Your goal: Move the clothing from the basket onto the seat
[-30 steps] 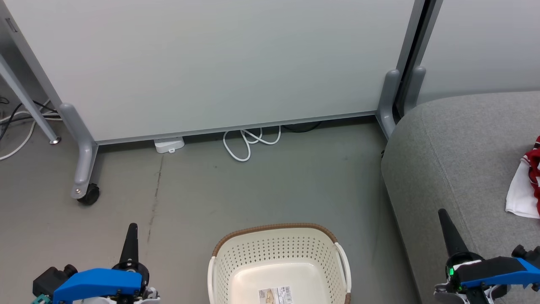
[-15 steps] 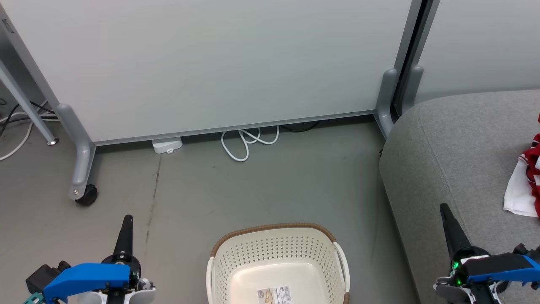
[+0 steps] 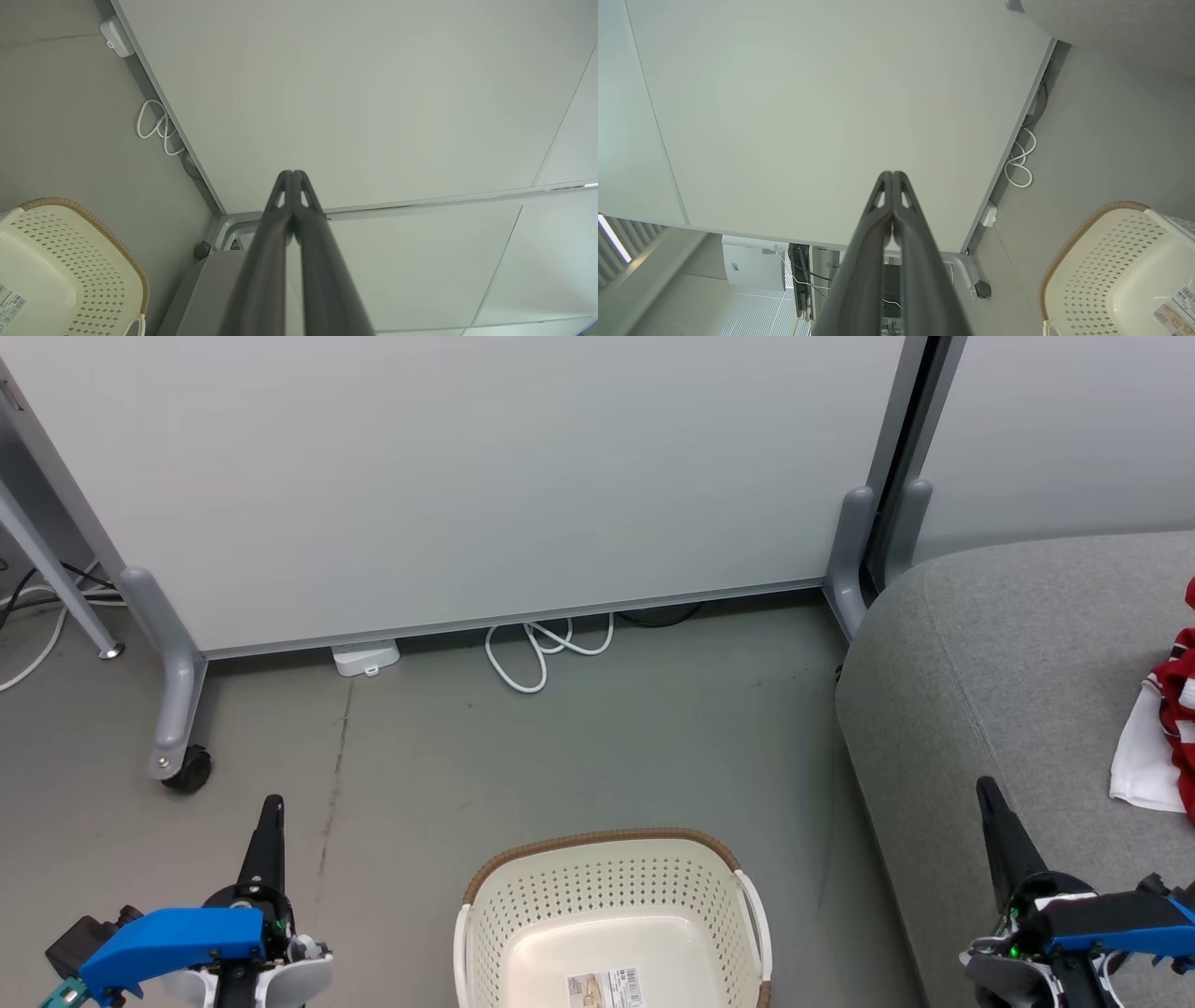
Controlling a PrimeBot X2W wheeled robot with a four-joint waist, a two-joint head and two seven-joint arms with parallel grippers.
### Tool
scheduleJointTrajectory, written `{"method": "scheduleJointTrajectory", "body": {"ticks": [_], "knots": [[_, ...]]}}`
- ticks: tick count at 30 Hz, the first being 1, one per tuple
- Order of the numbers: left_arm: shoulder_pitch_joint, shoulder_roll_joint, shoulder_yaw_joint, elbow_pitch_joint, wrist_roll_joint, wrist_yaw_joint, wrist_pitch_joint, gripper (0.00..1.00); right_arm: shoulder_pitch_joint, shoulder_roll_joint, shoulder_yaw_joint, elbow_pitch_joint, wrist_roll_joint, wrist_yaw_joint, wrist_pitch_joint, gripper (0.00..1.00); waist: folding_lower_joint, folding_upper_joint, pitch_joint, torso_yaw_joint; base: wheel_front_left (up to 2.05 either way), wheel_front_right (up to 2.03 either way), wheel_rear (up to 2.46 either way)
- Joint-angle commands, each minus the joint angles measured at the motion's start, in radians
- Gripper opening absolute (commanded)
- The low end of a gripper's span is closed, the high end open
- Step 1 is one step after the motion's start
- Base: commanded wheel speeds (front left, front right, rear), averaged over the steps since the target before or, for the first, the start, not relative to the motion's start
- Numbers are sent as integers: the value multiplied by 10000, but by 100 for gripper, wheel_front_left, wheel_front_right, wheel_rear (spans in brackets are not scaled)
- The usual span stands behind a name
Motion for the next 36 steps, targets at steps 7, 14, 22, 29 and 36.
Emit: {"method": "scheduleJointTrajectory", "body": {"ticks": [7,14,22,29,36], "knots": [[-231,-23,162,-172,-597,-31,189,0,-218,-80,-41,-33,695,7,106,0,0,0,4,-33,0,0,0],[-284,-46,269,-250,-1035,-33,316,0,-246,-85,-55,-27,1177,7,159,0,0,0,9,-64,0,0,0],[-318,-65,358,-337,-1526,-35,454,0,-310,-89,-67,-19,1706,7,222,0,0,0,13,-99,0,0,0],[-309,-69,375,-341,-1560,-35,478,0,-320,-88,-67,-17,1755,7,233,0,0,0,14,-105,0,0,0],[-310,-72,377,-341,-1558,-35,480,0,-318,-88,-67,-17,1755,7,233,0,0,0,14,-105,0,0,0]]}}
